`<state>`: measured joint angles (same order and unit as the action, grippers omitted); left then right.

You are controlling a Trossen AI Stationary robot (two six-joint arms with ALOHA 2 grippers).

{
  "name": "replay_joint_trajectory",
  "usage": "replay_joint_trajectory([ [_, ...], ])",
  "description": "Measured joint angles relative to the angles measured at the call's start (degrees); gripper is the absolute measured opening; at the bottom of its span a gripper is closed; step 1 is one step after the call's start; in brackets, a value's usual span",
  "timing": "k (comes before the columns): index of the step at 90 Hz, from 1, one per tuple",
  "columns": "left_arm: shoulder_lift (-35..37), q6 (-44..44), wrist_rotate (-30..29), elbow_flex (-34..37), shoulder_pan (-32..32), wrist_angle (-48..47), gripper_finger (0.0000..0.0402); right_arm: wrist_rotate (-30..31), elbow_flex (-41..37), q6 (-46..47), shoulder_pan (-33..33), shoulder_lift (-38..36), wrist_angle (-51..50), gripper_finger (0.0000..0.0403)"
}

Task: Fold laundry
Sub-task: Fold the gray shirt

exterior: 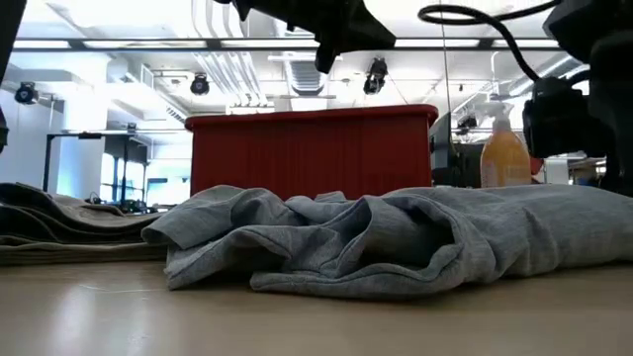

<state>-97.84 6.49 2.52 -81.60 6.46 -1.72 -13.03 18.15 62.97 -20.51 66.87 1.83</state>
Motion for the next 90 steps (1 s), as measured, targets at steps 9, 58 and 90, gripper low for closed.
replay_joint_trajectory([
  [9, 0.0, 0.0, 0.0, 0.0, 0.0, 0.0, 0.0000, 0.7, 0.0, 1.0, -0.3, -1.5, 0.1, 0.0344],
  [58, 0.0, 0.0, 0.0, 0.0, 0.0, 0.0, 0.0000, 7.9, 0.0, 1.4, -0.6, -0.5, -0.5, 0.0344],
  [90, 0.0, 0.0, 0.0, 0.0, 0.0, 0.0, 0.0000, 5.4, 0.1, 0.4, -0.6, -0.3, 2.9, 0.0344],
])
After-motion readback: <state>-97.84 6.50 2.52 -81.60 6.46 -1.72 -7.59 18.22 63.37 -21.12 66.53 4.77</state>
